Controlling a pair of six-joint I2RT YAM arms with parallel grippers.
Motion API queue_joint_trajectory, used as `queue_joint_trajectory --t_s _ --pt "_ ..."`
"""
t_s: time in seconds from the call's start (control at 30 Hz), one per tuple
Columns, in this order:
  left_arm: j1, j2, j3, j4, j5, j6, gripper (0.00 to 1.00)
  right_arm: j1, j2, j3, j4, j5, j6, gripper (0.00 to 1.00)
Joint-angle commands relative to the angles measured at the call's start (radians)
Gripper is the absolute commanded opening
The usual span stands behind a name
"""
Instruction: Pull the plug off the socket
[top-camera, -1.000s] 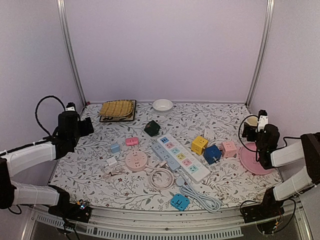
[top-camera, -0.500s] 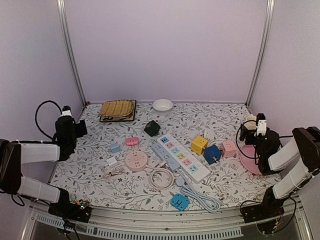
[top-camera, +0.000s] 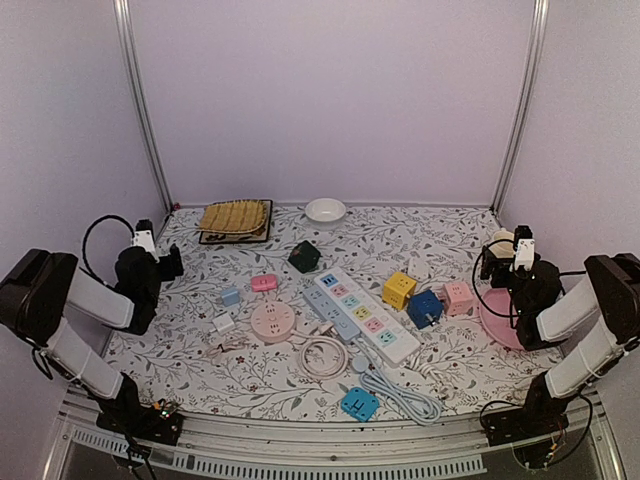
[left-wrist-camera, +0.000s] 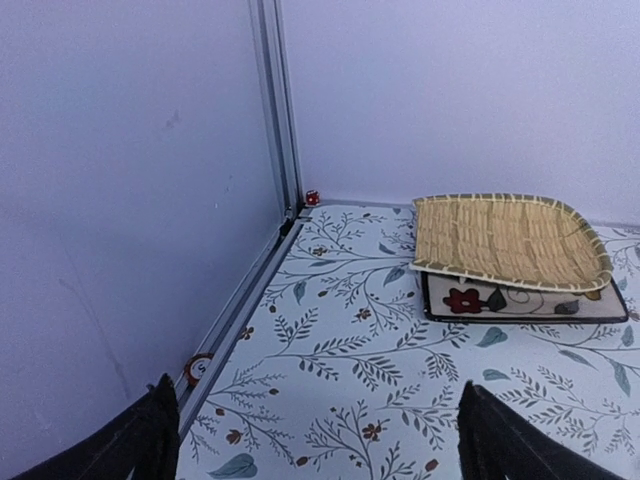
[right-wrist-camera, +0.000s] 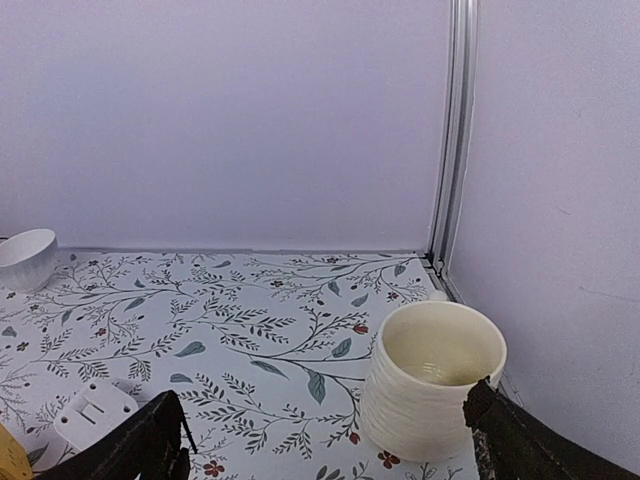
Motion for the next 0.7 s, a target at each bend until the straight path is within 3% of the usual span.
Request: queue_joint_trajectory --t_s 0.0,0.2,0.67 --pt "0.022 0.008 -0.018 0.138 0.091 0.025 0.97 -0.004 0.008 0.007 0.028 -0.011 -0.003 0.99" --pt "0.044 0.045 -0.095 0.308 0.253 0.062 0.97 -0.003 0.008 0.009 0.028 -0.011 -0.002 0.99" --pt "0.048 0.042 -0.094 0.299 0.260 0.057 0.97 -0.002 0.009 0.012 0.023 -0.009 -0.002 0.99"
